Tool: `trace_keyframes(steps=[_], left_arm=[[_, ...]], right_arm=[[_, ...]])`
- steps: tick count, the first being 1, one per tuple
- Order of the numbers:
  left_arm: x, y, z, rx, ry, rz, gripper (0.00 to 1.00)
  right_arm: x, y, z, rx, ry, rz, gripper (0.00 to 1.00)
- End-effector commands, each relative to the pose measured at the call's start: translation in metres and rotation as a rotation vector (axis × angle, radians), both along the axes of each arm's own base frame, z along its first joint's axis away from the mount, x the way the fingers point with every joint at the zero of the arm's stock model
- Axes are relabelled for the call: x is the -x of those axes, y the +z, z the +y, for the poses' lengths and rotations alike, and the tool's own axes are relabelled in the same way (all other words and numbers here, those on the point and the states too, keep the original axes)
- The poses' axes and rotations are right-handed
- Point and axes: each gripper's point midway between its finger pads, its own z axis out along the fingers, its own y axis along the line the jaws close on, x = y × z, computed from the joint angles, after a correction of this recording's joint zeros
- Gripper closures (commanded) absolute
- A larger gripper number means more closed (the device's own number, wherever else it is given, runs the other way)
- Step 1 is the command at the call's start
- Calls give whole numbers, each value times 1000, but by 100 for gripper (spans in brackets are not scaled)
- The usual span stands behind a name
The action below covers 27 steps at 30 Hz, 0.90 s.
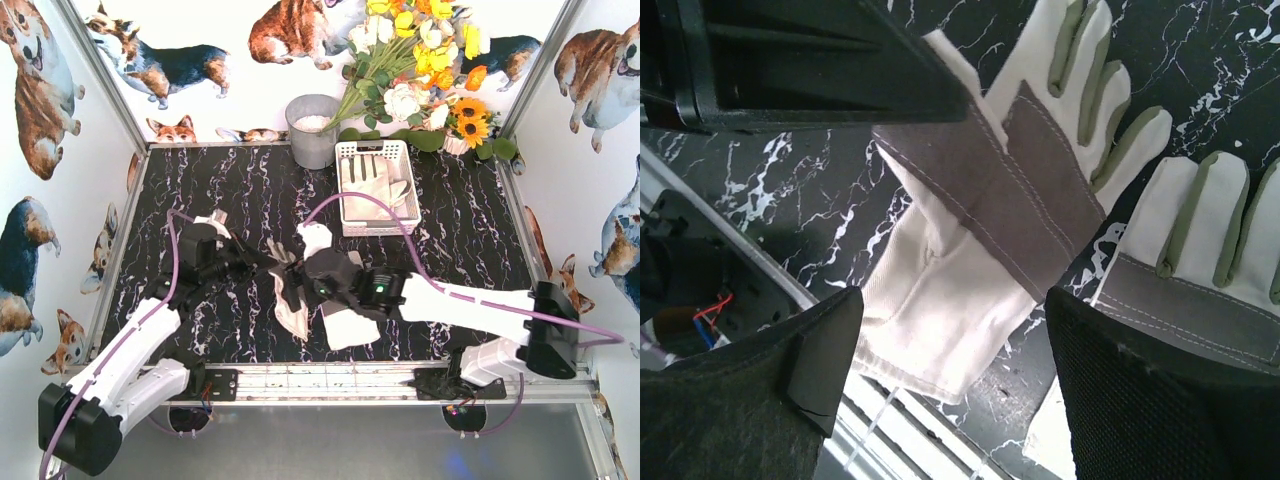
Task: Put the gloves into the storage basket
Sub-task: Pick up the glove from the center of the board, then pair the glove with the glove.
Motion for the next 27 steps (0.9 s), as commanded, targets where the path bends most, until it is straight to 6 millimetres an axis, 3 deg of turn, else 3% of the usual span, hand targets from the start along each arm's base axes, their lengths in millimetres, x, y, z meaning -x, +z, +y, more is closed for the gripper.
trace_keyframes(steps=[1, 9, 14, 17, 19, 24, 27], left_arm=[[-9, 20, -12, 89, -23, -48, 100], [-10, 20, -14, 86, -35, -50, 100], [-10, 20, -14, 86, -35, -50, 100], [-11, 21, -12, 77, -24, -58, 100], [-12, 17, -9, 47, -17, -58, 100], [-13, 14, -10, 37, -24, -59, 100], [-14, 18, -10, 38, -27, -71, 100]], right_arm=[[-16, 21, 19, -15, -54, -87, 24], [-31, 8, 36, 41, -81, -110, 22], [-44, -1, 35, 105, -133, -147, 26], [-46, 0, 33, 123, -132, -161, 35], [-46, 1, 32, 130, -130, -167, 46], [-45, -5, 31, 162, -116, -165, 56], [-45, -4, 31, 167, -111, -164, 72]])
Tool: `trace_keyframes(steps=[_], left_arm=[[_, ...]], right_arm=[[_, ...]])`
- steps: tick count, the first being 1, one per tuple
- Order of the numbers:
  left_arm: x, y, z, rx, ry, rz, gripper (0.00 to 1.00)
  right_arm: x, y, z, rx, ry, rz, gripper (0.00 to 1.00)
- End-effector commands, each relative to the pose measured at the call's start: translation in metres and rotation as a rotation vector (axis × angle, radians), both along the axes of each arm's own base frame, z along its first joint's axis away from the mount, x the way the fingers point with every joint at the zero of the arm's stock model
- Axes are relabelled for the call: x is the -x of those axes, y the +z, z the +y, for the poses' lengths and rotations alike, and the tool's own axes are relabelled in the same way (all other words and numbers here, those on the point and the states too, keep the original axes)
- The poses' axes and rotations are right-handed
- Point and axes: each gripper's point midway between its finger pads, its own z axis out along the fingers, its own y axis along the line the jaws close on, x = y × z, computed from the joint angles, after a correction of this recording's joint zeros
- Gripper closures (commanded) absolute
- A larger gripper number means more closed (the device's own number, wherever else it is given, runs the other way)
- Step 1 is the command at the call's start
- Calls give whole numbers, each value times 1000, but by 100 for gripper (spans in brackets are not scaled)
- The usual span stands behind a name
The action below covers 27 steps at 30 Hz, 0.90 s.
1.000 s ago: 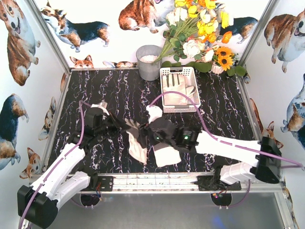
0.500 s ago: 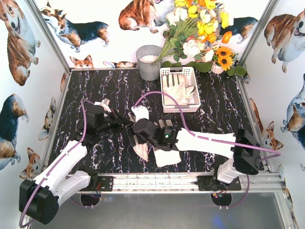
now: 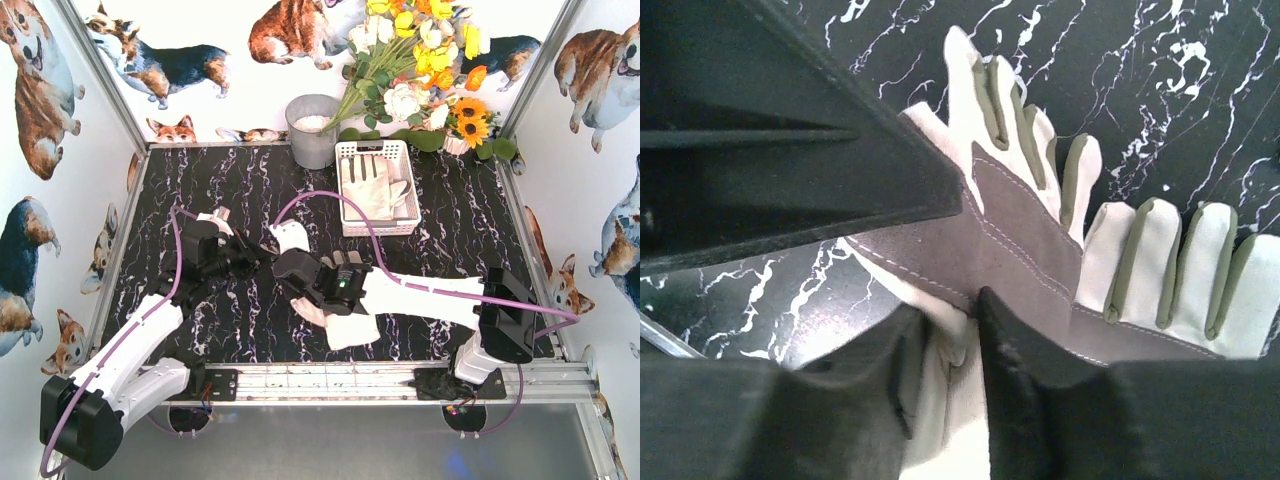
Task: Put the gloves into the storage basket
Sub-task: Pair the glove with the glove.
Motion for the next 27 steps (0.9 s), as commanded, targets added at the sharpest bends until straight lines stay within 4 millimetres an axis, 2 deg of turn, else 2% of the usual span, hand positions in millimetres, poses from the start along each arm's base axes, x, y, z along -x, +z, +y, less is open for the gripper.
trace_keyframes(steps=[1, 4, 5, 10, 13, 15, 17, 20, 24, 27], left_arm=[[-6, 15, -1, 1, -8, -61, 100], [-7, 19, 0, -12, -9, -82, 100], [-8, 21, 0, -18, -11, -91, 100], [-13, 41, 11, -84, 21, -183, 51], [-19, 54, 23, -126, 72, -259, 27], [-21, 59, 26, -140, 86, -297, 19], [-22, 54, 25, -143, 75, -299, 16], [-20, 35, 14, -133, 14, -250, 15], [-18, 4, 0, -120, -64, -172, 17], [-17, -14, -8, -140, -95, -139, 19]], right_arm=[[-8, 23, 8, -31, -17, -44, 78], [-5, 30, 9, -52, -20, -26, 100], [-4, 33, 9, -65, -21, -16, 100], [0, 60, 2, -216, -58, 12, 100], [-9, 54, -17, -295, -141, 46, 100], [-17, 43, -34, -339, -214, 82, 100], [-25, 28, -54, -363, -301, 105, 100], [-29, 9, -83, -349, -403, 95, 100], [-27, -21, -117, -310, -520, 95, 100], [-23, -33, -136, -295, -585, 91, 100]])
